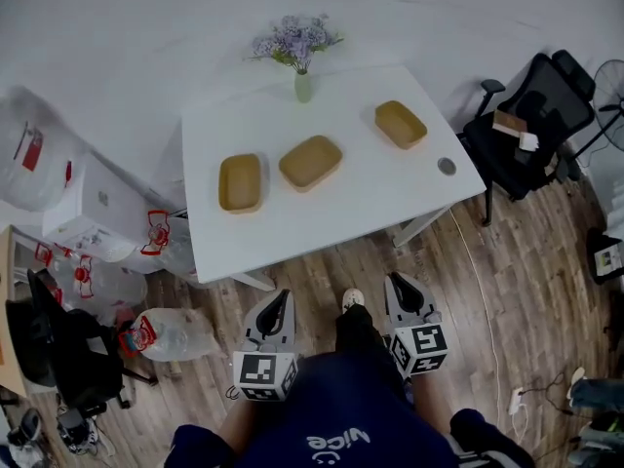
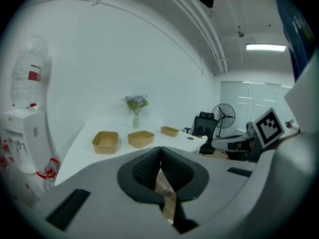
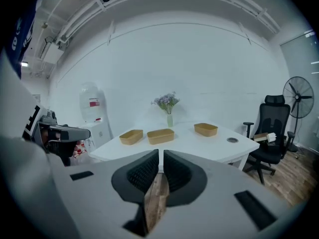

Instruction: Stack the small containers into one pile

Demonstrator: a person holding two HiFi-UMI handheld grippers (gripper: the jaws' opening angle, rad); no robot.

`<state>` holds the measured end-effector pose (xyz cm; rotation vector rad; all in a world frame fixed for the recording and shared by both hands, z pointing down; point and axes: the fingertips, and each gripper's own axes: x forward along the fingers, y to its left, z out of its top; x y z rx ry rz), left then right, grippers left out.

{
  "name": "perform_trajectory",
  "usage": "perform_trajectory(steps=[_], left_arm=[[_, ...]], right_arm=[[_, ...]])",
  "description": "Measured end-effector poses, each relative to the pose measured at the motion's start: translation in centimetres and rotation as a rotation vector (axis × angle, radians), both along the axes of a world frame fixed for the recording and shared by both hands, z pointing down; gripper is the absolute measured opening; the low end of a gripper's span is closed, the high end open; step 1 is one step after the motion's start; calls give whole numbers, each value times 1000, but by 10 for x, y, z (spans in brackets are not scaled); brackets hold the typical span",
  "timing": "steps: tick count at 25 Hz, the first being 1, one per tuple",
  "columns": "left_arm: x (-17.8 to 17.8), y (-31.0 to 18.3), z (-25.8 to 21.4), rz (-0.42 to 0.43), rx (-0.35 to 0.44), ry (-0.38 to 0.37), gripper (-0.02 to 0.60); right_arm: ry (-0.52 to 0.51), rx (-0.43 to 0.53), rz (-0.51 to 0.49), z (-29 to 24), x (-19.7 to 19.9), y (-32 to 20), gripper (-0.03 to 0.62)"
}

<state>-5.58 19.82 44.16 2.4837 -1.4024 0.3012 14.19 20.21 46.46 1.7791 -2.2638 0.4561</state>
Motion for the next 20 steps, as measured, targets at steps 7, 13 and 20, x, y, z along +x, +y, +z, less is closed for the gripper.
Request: perform_trajectory(steps=[7, 13, 20], left_arm=[[47, -101, -17, -90, 14, 0, 18], [88, -162, -12, -158, 3, 8, 18], [119, -200, -6, -218, -2, 23, 18]], right_arm=[[3, -1, -82, -9, 50, -116, 57], [29, -10, -138, -7, 98, -188, 57], [36, -27, -195, 1, 127, -231, 57]])
